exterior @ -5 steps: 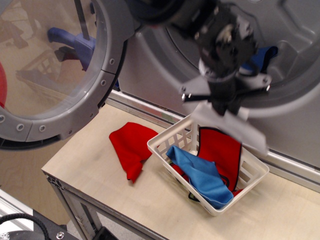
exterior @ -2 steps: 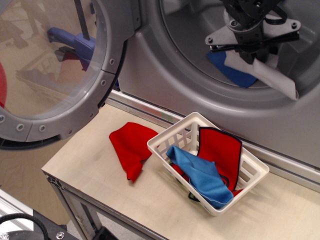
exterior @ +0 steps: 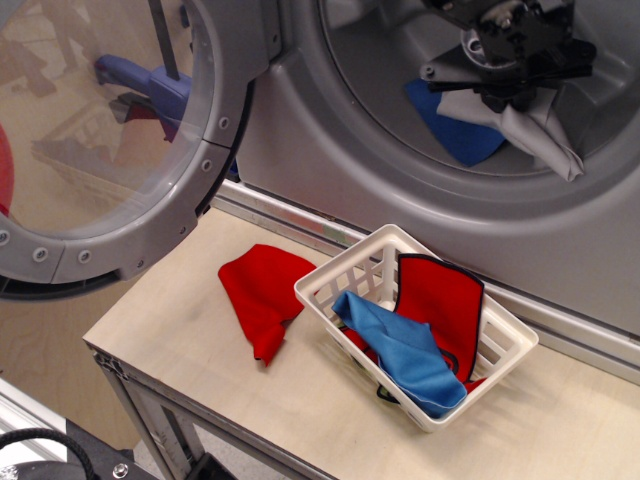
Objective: Put clothes in laundry machine
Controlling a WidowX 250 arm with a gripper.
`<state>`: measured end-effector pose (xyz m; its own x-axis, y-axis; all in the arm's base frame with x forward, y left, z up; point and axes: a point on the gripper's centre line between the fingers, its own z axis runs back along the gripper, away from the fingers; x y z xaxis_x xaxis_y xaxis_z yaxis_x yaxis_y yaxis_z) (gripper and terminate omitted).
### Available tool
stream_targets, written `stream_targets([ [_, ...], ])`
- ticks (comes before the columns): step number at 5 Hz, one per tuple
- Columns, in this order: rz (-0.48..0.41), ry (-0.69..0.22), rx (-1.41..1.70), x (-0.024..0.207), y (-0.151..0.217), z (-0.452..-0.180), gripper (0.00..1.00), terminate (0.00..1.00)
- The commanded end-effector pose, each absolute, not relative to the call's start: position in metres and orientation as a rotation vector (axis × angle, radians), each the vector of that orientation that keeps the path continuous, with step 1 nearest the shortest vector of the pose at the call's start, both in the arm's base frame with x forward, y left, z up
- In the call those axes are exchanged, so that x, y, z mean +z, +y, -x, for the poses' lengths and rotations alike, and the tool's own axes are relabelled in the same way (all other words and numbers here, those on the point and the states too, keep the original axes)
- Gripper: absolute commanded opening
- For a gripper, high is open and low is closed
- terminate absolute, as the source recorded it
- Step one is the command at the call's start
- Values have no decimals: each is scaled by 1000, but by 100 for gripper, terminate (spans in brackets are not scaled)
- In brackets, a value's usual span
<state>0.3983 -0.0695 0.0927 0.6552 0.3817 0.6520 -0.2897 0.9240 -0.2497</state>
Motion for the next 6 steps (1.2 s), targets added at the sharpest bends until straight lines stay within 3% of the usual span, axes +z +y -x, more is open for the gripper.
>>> stream_targets([
  [1,117,-826,405,106,-74,-430,0,0],
  [2,127,-777,442,103,-72,-436,100,0],
  [3,146,-743,463,103,-70,-428,100,0],
  [6,150,-750,360,106,-57,-376,100,0],
])
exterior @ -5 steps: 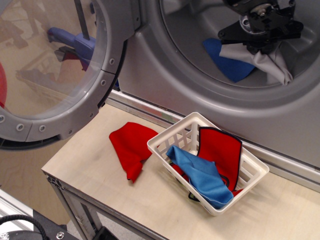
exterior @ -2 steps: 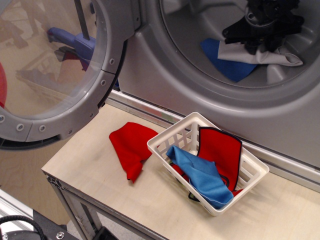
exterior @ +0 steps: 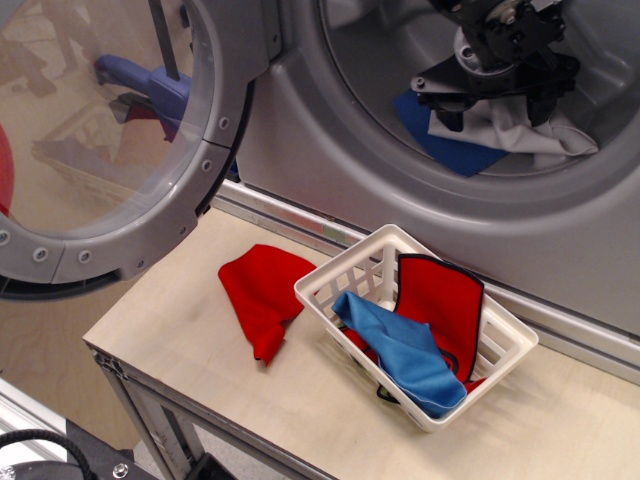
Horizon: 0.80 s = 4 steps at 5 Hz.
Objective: Put clothes in laundry machine
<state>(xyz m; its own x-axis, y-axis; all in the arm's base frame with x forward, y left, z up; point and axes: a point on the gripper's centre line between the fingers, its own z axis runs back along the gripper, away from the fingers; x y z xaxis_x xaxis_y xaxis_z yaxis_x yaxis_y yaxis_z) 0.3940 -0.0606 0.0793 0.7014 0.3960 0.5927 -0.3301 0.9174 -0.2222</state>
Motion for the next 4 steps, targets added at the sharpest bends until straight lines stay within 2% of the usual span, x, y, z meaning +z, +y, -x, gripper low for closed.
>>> stream_targets([
  [1,182,-672,353,115,-59,-356,100,0],
  [2,221,-558,357,126,-58,-333,100,0],
  [3,243,-491,363,137,-55,-314,100,0],
  [4,230,-411,362,146,-54,-299,100,0],
])
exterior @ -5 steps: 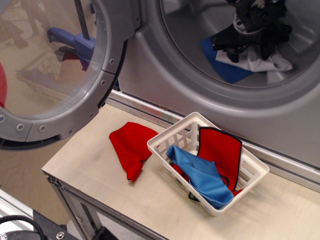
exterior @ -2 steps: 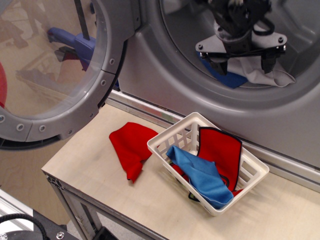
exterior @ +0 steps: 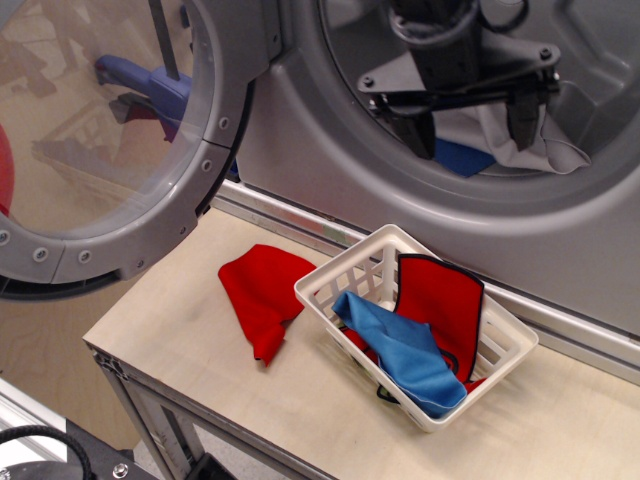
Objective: Put clothes in laundry machine
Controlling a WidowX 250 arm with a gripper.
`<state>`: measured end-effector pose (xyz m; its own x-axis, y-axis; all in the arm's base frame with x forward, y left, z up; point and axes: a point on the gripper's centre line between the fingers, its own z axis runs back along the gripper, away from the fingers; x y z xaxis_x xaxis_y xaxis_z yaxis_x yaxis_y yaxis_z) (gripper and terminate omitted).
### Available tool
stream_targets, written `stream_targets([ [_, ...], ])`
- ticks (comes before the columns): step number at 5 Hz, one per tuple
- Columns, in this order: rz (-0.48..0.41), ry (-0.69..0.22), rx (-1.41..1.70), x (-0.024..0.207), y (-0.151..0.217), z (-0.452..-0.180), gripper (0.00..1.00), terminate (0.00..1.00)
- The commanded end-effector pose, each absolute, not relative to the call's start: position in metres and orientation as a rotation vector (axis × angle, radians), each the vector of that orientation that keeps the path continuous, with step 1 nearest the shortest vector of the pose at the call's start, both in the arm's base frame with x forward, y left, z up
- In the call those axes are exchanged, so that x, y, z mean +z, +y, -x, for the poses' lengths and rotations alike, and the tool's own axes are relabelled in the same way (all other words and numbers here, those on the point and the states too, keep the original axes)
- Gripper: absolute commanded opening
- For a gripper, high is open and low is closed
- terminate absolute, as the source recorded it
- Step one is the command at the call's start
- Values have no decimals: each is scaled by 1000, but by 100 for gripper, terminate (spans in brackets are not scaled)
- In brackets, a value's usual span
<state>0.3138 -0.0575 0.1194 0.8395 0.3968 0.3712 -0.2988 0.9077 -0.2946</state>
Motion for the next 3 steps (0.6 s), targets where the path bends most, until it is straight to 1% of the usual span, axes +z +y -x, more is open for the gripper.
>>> stream_targets([
  [1,216,-322,346,159,-51,-287,100,0],
  [2,216,-322,346,159,-51,-287,100,0],
  [3,216,-322,346,159,-51,-287,100,100],
])
